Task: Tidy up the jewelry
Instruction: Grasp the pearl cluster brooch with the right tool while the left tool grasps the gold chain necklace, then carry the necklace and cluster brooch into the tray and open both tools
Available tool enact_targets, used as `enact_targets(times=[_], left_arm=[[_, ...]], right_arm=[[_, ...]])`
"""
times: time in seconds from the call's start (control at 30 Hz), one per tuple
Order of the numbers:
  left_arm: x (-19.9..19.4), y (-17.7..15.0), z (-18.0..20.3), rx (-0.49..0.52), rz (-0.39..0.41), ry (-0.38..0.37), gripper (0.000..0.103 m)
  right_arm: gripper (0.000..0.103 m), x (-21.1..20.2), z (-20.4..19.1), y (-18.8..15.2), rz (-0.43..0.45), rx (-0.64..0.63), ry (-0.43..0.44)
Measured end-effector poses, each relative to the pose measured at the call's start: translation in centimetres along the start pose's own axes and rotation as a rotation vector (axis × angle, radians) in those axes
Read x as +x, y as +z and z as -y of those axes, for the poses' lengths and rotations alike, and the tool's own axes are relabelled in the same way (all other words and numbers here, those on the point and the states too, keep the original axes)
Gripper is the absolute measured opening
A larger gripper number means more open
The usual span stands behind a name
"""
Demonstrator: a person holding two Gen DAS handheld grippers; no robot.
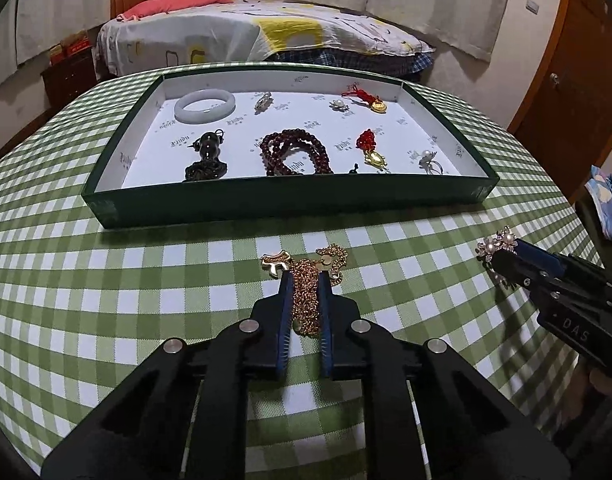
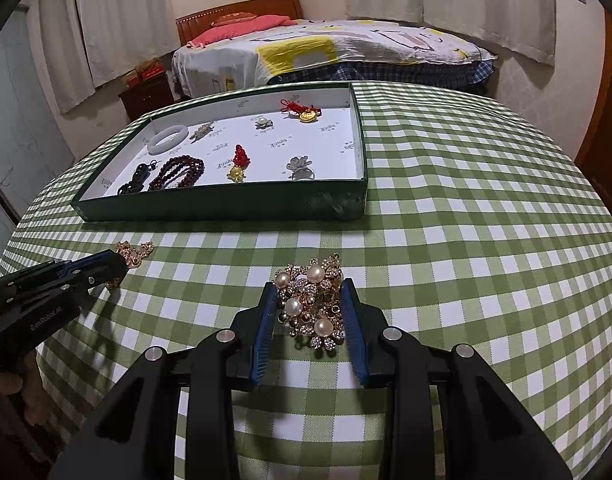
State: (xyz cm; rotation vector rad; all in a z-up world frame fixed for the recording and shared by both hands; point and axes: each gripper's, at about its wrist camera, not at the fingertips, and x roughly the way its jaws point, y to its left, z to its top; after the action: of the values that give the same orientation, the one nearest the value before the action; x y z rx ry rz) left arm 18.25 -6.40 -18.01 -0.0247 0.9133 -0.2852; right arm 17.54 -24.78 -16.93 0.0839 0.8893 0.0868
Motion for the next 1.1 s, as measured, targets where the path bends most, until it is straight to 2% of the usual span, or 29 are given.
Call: enact_targets(times=[0.1,1.1], left_arm=[[-0.1,0.0,-0.1,-0.004,0.005,-0.008,0.009],[-5.4,1.4,-0.6,0.009,0.135,-0.005,0.009]], right_arm=[[0.033,0.0,0.0,0.0,0.000,0.000,0.000],[0.033,-1.5,-1.3,0.4,0.046,-0.015,0.025]])
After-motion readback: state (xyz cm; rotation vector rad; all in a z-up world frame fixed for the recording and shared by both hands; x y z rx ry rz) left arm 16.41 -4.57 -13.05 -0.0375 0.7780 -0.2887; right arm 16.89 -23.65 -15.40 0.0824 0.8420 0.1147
